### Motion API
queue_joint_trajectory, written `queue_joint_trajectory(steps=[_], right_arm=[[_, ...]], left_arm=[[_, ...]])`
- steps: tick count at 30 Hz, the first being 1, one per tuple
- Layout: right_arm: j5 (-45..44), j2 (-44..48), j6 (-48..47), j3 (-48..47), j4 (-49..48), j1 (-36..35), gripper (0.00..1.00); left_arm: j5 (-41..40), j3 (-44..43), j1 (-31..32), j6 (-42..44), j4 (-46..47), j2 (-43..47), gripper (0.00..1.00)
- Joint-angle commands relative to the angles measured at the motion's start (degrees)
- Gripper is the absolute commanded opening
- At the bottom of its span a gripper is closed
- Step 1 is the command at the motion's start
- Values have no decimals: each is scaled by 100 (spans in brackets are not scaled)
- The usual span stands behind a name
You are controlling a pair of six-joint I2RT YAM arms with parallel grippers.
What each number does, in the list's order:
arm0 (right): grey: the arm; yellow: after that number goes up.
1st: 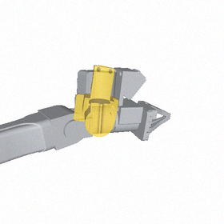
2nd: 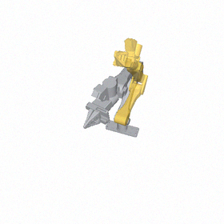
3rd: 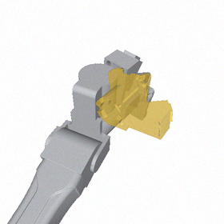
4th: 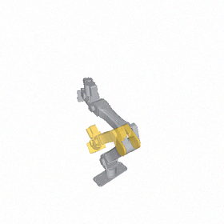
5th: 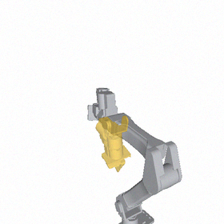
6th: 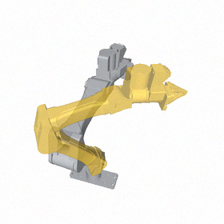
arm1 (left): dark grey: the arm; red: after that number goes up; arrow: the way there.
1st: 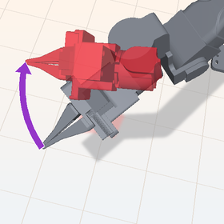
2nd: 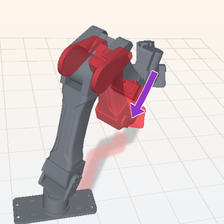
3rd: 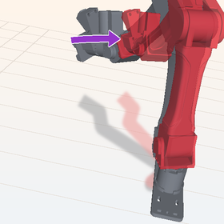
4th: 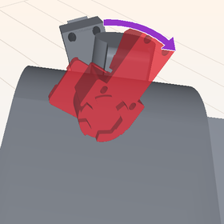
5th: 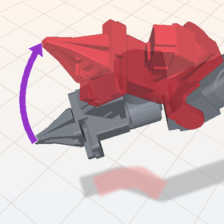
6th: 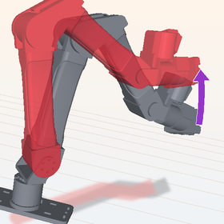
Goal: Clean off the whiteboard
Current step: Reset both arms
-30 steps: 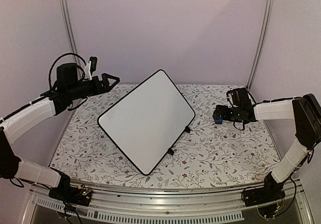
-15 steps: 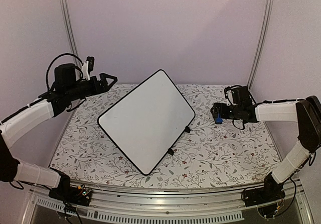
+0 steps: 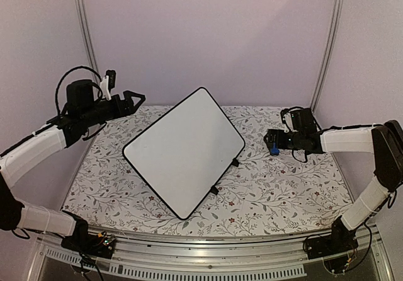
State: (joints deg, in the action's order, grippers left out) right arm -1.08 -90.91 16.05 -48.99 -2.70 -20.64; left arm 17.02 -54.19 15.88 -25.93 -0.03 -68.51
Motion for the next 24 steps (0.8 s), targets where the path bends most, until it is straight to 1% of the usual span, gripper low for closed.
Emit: queue_joint_trajectory(steps=[1,24], right_arm=[[228,124,-67,-22,-108,-23,99],[354,117,-163,-67,-100,-21,99]], left_arm=[[-36,91,-58,74,127,67,100],[54,75,-121,113,126,-23,100]])
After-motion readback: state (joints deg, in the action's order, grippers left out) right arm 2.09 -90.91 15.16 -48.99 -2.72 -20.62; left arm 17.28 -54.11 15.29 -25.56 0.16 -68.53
